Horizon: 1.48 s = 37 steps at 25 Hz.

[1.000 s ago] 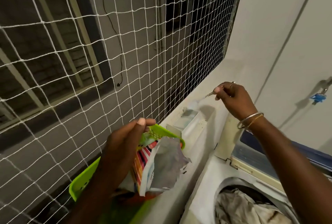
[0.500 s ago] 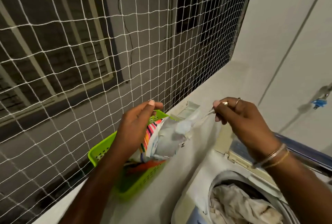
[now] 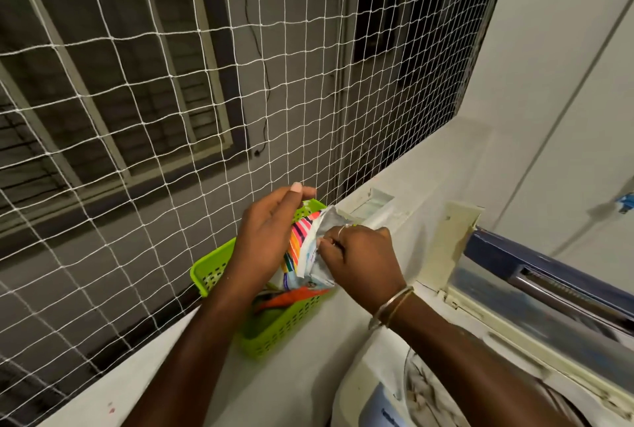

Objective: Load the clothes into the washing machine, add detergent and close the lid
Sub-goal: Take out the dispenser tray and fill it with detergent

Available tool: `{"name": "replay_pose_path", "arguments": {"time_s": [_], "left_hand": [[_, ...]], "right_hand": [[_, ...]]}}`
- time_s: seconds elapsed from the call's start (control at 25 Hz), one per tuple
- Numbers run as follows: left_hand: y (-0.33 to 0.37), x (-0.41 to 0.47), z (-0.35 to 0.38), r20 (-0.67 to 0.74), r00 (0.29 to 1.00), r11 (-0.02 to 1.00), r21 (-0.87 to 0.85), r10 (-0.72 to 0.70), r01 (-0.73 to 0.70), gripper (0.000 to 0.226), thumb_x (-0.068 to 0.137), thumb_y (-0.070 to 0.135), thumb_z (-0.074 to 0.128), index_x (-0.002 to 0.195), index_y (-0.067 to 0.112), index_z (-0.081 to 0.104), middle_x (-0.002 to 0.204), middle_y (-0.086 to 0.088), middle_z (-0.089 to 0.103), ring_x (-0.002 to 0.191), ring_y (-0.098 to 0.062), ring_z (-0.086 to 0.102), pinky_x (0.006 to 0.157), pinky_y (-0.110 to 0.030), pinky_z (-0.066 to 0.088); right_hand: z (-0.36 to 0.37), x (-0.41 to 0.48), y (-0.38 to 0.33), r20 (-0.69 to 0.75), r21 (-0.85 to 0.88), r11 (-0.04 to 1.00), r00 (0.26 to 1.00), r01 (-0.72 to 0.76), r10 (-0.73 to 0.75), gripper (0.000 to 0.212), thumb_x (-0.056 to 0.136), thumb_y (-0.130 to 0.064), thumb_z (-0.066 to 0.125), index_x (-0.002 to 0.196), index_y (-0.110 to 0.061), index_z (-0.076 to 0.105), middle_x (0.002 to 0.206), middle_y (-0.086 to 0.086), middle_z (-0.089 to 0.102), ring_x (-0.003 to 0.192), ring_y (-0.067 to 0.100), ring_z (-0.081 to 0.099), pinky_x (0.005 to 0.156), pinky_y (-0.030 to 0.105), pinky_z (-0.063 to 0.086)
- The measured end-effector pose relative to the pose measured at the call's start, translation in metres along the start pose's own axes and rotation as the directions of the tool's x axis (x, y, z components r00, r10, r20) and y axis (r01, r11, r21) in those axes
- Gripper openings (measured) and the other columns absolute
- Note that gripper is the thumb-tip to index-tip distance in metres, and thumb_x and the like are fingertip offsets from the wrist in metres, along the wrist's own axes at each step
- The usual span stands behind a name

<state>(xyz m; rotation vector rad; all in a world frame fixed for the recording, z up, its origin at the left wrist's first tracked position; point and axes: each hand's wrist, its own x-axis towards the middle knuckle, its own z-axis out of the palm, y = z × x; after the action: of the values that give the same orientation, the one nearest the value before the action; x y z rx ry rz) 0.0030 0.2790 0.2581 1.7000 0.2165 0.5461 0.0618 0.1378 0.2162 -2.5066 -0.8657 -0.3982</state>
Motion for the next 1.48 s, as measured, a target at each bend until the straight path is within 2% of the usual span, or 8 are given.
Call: {"name": "replay_pose_path", "arguments": {"time_s": [0.12,0.2,0.36,0.48,0.92,1.16,1.32,1.48], "left_hand": [[0.0,-0.003,0.002,0.003,1.0,1.0,-0.005,-0.002,0.002,0.033,0.104,0.035,0.045,0.103,0.021,0.076,0.096,0.008,0.077,0.088,-0.001,0.071,0.077,-0.013,0.052],[0.0,-0.003,0.003,0.002,1.0,1.0,0.014,0.003,-0.003,0.033,0.104,0.036,0.045,0.103,0.024,0.076,0.096,0.012,0.076,0.088,0.004,0.069,0.076,-0.012,0.051],[-0.004,-0.001,0.006,0.003,1.0,1.0,0.006,0.013,-0.013,0.033,0.102,0.044,0.047,0.102,0.028,0.076,0.1,0.009,0.076,0.099,-0.006,0.069,0.096,-0.038,0.054],[-0.004,-0.001,0.008,0.011,1.0,1.0,0.008,0.018,-0.018,0.037,0.098,0.053,0.046,0.102,0.031,0.076,0.102,0.006,0.076,0.103,-0.014,0.07,0.1,-0.049,0.052],[0.002,0.008,0.017,0.058,0.997,0.996,0.065,0.051,-0.055,0.036,0.101,0.05,0.046,0.103,0.031,0.077,0.106,0.014,0.075,0.108,-0.005,0.067,0.105,-0.042,0.048],[0.008,0.043,0.025,0.204,0.979,0.997,0.078,0.009,-0.025,0.033,0.099,0.047,0.048,0.108,0.031,0.076,0.112,0.015,0.074,0.111,-0.004,0.066,0.108,-0.038,0.046],[0.013,0.081,0.04,0.299,0.944,0.985,0.138,-0.14,0.103,0.028,0.099,0.043,0.052,0.096,0.028,0.076,0.108,0.007,0.074,0.106,-0.011,0.065,0.098,-0.032,0.046],[0.009,0.122,0.06,0.399,0.889,0.965,0.214,-0.226,0.15,0.035,0.103,0.033,0.049,0.11,0.008,0.072,0.103,-0.003,0.071,0.084,-0.009,0.061,0.065,-0.015,0.046]], "right_hand": [[0.001,0.005,-0.001,0.039,0.109,0.986,0.992,-0.124,0.12,0.038,0.095,-0.041,0.044,0.061,-0.025,0.04,0.062,-0.001,0.051,0.071,0.024,0.054,0.074,0.034,0.033],[-0.001,0.008,0.003,0.088,0.168,0.969,0.982,-0.178,0.165,0.044,0.094,-0.037,0.05,0.055,-0.023,0.036,0.056,-0.004,0.04,0.066,0.024,0.045,0.071,0.033,0.031],[-0.012,0.013,0.019,0.12,0.456,0.845,0.96,-0.281,0.255,0.039,0.087,-0.036,0.056,0.06,-0.008,0.057,0.051,-0.001,0.044,0.058,0.024,0.049,0.06,0.03,0.039],[-0.026,0.016,0.031,0.133,0.549,0.763,0.937,-0.341,0.323,0.033,0.09,-0.023,0.062,0.061,-0.008,0.065,0.051,0.0,0.052,0.055,0.015,0.05,0.061,0.029,0.042],[-0.062,0.018,0.05,0.114,0.629,0.676,0.905,-0.384,0.409,0.03,0.093,-0.023,0.062,0.077,-0.002,0.074,0.057,0.002,0.054,0.057,0.014,0.046,0.058,0.026,0.037],[-0.073,0.029,0.069,0.131,0.674,0.612,0.882,-0.414,0.453,0.029,0.091,-0.022,0.063,0.067,-0.008,0.073,0.054,0.001,0.051,0.055,0.016,0.043,0.063,0.028,0.038],[-0.084,0.044,0.086,0.114,0.691,0.589,0.868,-0.419,0.484,0.027,0.089,-0.02,0.063,0.067,-0.008,0.073,0.053,0.0,0.053,0.058,0.018,0.043,0.066,0.034,0.039],[-0.089,0.067,0.11,0.088,0.698,0.573,0.846,-0.429,0.526,0.027,0.088,-0.02,0.064,0.065,-0.008,0.073,0.053,0.001,0.055,0.059,0.019,0.044,0.066,0.035,0.039]]}}
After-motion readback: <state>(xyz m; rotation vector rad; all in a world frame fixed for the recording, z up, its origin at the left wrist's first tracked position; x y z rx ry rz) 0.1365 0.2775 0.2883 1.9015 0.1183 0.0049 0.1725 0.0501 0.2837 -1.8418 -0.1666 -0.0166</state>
